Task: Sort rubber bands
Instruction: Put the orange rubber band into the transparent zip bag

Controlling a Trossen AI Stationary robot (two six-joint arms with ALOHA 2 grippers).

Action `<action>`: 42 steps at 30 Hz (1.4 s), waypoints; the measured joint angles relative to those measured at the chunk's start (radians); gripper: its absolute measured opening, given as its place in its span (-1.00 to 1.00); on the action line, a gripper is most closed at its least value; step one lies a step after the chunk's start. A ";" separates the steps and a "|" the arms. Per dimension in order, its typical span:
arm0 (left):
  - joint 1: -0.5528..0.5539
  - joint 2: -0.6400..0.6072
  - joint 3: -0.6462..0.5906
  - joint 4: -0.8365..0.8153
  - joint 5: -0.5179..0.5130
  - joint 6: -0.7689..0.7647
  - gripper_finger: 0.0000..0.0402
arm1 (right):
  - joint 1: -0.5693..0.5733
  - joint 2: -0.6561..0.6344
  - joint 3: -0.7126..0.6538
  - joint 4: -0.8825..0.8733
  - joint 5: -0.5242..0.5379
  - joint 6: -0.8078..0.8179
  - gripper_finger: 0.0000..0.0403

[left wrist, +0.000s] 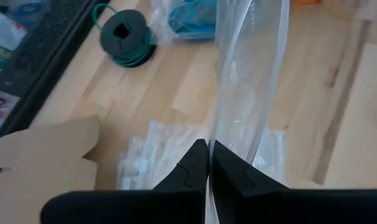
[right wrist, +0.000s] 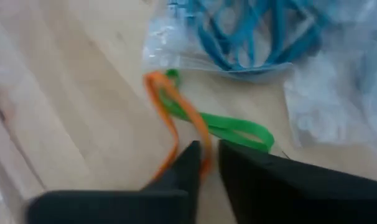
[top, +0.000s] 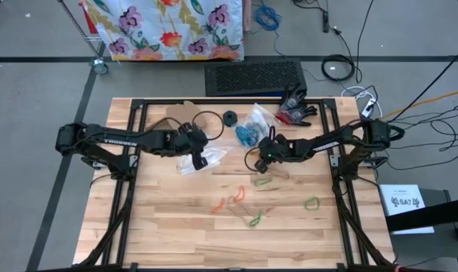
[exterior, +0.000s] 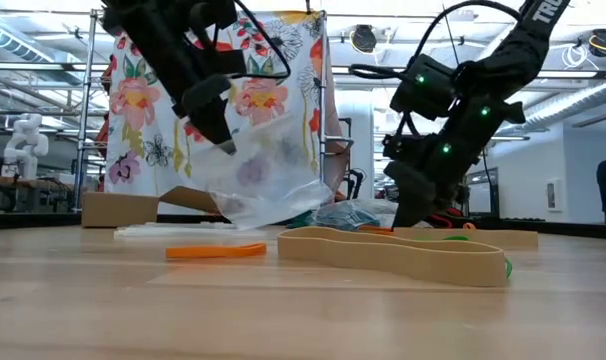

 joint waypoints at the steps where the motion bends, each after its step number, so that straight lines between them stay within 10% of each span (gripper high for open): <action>1: 0.002 0.000 0.000 0.006 0.011 0.000 -0.94 | 0.005 -0.013 0.000 -0.001 -0.005 -0.016 -0.86; 14: 0.065 0.054 0.000 0.028 0.059 -0.006 -0.94 | 0.098 -0.185 0.171 0.028 -0.027 -0.256 -1.00; 28: 0.093 0.121 0.000 0.222 0.341 -0.008 -0.94 | 0.062 0.018 0.463 0.025 -0.042 -0.599 -1.00; 42: 0.102 0.121 0.000 0.202 0.331 -0.008 -0.94 | 0.050 0.209 0.628 -0.141 -0.141 -0.639 -1.00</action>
